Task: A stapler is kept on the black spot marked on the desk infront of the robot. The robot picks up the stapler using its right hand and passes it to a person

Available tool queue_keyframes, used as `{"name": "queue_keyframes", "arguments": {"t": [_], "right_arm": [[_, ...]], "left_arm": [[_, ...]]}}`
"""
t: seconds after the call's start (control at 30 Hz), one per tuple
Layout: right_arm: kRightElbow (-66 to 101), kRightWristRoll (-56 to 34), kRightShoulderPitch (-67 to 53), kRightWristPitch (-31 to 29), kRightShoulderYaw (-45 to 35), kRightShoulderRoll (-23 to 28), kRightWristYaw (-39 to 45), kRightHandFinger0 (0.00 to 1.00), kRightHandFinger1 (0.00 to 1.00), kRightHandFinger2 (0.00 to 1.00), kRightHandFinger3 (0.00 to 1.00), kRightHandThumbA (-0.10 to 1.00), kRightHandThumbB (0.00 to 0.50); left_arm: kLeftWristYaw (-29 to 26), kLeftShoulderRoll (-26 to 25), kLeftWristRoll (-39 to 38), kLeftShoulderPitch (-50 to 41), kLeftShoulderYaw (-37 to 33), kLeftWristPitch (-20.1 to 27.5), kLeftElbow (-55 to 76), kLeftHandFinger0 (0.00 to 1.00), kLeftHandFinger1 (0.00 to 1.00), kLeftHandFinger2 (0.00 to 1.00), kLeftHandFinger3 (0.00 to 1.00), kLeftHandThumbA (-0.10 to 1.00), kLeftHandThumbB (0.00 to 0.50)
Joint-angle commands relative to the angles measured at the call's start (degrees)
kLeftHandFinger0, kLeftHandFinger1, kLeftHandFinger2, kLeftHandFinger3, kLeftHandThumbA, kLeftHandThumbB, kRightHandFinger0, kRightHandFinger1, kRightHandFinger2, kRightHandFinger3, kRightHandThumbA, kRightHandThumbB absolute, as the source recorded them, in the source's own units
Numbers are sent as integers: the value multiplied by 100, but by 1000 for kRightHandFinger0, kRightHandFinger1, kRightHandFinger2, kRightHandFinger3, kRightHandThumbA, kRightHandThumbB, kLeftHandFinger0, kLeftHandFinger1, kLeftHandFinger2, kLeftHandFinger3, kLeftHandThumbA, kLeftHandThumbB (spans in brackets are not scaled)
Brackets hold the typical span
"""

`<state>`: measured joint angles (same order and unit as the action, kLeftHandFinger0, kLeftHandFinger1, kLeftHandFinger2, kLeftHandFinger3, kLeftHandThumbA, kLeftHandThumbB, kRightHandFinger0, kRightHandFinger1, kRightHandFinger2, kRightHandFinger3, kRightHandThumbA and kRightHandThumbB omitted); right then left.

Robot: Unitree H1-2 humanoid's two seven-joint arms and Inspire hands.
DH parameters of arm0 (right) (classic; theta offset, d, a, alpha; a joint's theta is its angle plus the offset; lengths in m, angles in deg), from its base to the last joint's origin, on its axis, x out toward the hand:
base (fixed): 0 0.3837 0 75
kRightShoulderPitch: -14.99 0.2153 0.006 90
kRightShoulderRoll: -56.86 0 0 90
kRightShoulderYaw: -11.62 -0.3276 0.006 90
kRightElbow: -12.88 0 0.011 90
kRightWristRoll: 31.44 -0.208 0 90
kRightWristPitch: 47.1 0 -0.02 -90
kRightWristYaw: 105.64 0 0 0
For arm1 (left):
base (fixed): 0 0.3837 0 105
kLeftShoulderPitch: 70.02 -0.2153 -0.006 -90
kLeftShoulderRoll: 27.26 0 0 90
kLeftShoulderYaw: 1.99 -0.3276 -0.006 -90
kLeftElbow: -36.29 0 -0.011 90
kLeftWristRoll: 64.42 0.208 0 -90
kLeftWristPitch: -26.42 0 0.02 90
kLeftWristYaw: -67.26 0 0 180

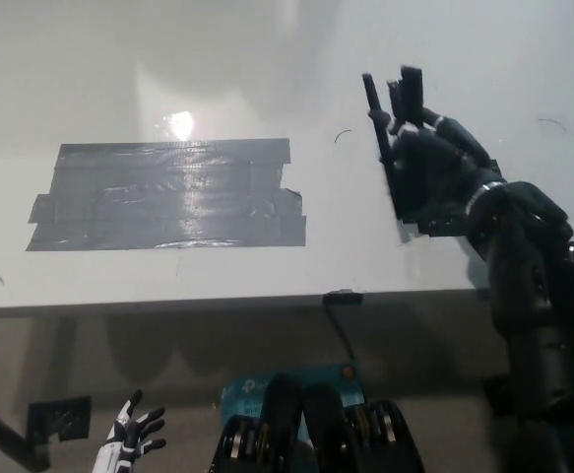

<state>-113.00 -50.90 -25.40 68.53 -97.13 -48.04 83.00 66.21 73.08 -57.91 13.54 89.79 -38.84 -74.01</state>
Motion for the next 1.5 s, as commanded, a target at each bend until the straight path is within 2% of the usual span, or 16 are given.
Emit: {"name": "queue_keyframes", "arguments": {"t": [0.0, 0.17, 0.37, 0.5, 0.67, 0.77, 0.93, 1.07, 1.13, 1.2, 1.27, 1.3, 1.33, 1.37, 1.4, 1.47], "right_arm": [[506, -1244, 1206, 130, -282, -368, -214, 0, 0, 0, 0, 1000, 82], [463, -1234, 1282, 130, -294, -425, -344, 0, 0, 0, 0, 1000, 74], [458, -1172, 1319, 130, -230, -459, -435, 0, 0, 0, 0, 1000, 55], [428, -806, 1400, 29, -90, -491, -657, 0, 0, 0, 0, 1000, 72], [5, 54, 1676, -668, 509, -369, -1006, 0, 0, 0, 0, 1000, 51], [-330, 757, 1926, -1020, 949, -286, -1582, 0, 0, 0, 0, 987, 92], [-1026, 1701, 2453, -1492, 1825, 41, -1920, 0, 0, 0, 0, 1000, 59], [-1397, 2280, 2827, -1552, 2373, 118, -2356, 0, 0, 0, 0, 1000, 41], [-1492, 2443, 2930, -1585, 2566, 127, -2462, 0, 0, 0, 8, 1000, 61], [-1694, 2562, 3045, -1735, 2723, 113, -2591, 0, 0, 13, 86, 1000, 74], [-1960, 2738, 3147, -2014, 2929, 107, -2743, 0, 0, 78, 108, 1000, 68], [-2095, 2790, 3187, -2162, 3020, 107, -2799, 0, 16, 200, 176, 1000, 67], [-2167, 2825, 3212, -2225, 3078, 108, -2820, 0, 46, 267, 197, 1000, 65], [-2218, 2845, 3230, -2263, 3116, 109, -2836, 0, 46, 267, 197, 1000, 65], [-2322, 2930, 3273, -2304, 3217, 116, -2882, 0, 105, 370, 240, 1000, 69], [-2420, 3021, 3322, -2318, 3311, 119, -2948, 0, 113, 385, 252, 1000, 76]], "left_arm": [[34, -83, -127, 15, 8, 121, 242, 790, 852, 848, 1000, 1000, 461], [73, -114, -158, 28, -3, 140, 242, 787, 855, 851, 1000, 1000, 471], [73, -101, -202, 55, 1, 92, 234, 789, 852, 846, 1000, 1000, 449], [64, -102, -172, 41, -14, 74, 277, 789, 856, 848, 1000, 1000, 466], [46, -104, -134, 48, -25, 47, 302, 776, 846, 848, 1000, 1000, 450], [37, -98, -119, 59, -29, 22, 339, 772, 844, 843, 1000, 1000, 443], [53, -138, -113, 125, -38, 121, 293, 766, 845, 843, 1000, 1000, 456], [51, -153, -88, 171, -44, 128, 282, 773, 850, 842, 1000, 1000, 435], [60, -156, -94, 184, -47, 130, 286, 771, 853, 846, 1000, 1000, 429], [74, -144, -130, 186, -46, 111, 289, 775, 854, 849, 1000, 1000, 436], [71, -146, -123, 202, -50, 155, 278, 763, 842, 843, 1000, 1000, 440], [75, -151, -123, 203, -52, 150, 287, 765, 843, 844, 1000, 1000, 447], [89, -151, -141, 201, -53, 137, 297, 772, 847, 845, 1000, 1000, 450], [98, -150, -155, 199, -54, 128, 303, 772, 847, 845, 1000, 1000, 450], [121, -147, -198, 204, -54, 118, 301, 782, 854, 849, 1000, 1000, 455], [118, -153, -201, 214, -50, 123, 297, 776, 850, 848, 1000, 1000, 459]]}}
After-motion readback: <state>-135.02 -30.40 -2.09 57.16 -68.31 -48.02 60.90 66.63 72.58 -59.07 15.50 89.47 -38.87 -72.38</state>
